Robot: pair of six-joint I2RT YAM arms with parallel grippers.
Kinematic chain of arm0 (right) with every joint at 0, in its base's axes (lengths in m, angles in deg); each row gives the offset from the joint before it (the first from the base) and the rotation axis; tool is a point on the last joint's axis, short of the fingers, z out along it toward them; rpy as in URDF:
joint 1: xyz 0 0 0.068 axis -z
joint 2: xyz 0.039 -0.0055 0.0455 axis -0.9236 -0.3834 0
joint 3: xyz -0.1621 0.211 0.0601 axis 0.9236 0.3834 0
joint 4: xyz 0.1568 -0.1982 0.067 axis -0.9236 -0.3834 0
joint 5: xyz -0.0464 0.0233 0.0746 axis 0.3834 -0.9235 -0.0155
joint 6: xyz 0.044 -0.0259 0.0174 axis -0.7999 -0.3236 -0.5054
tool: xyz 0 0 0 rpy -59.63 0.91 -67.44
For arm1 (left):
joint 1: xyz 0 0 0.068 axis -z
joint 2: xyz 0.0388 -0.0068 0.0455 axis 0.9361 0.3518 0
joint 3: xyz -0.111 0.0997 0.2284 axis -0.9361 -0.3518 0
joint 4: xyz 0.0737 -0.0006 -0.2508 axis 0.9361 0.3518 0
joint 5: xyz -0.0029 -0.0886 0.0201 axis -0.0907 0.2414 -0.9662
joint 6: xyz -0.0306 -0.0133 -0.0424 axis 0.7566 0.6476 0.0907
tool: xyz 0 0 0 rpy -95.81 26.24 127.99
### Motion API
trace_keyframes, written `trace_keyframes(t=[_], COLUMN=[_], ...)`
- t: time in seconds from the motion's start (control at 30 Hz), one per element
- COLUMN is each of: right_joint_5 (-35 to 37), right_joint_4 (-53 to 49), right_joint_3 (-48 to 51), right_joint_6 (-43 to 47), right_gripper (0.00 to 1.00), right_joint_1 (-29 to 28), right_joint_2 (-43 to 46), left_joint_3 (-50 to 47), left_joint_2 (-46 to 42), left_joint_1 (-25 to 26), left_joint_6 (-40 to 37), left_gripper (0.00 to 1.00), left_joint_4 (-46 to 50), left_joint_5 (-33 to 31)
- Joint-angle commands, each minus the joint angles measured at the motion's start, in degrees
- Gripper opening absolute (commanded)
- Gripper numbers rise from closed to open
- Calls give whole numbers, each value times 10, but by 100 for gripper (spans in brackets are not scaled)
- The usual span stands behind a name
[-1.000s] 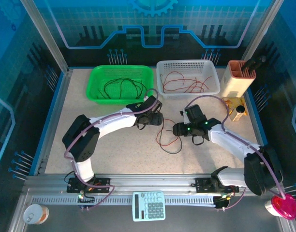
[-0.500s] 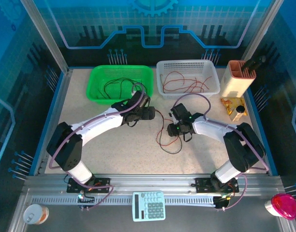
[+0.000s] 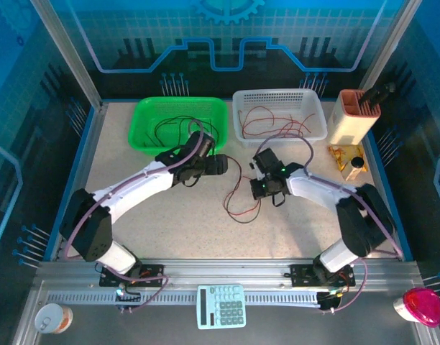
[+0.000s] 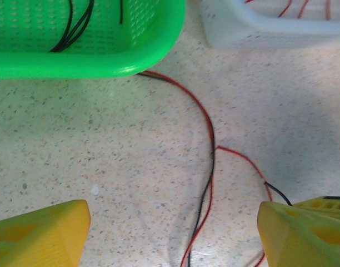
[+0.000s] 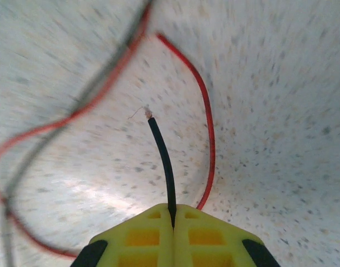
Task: Untangle the cables
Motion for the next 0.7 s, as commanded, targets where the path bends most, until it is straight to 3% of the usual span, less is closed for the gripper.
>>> trace_keyframes(t=[0.0,0.33,0.53,0.67], right_joint_5=[-31,-133,-181,-189], right_joint_4=[-43,-34,-8,-3], right_joint_3=[-67,-174,-215,-233], right_joint_6=[-1,-68,-107,-117], right_gripper=[0,0,0,0], right_joint_1=[0,35,42,41], right_joint_2=[86,142,134,130], left_joint_3=[-21,-116,-106,-91], left_joint_2=[-43,-125,-122,-109], left_joint_1=[-5,-4,2,12], left_joint_6=[-16,-61,-63,-61], left_gripper=[81,81,78,76], left_joint_4=[-61,-260,-289,-296], left_joint_5=[57,241,313,330])
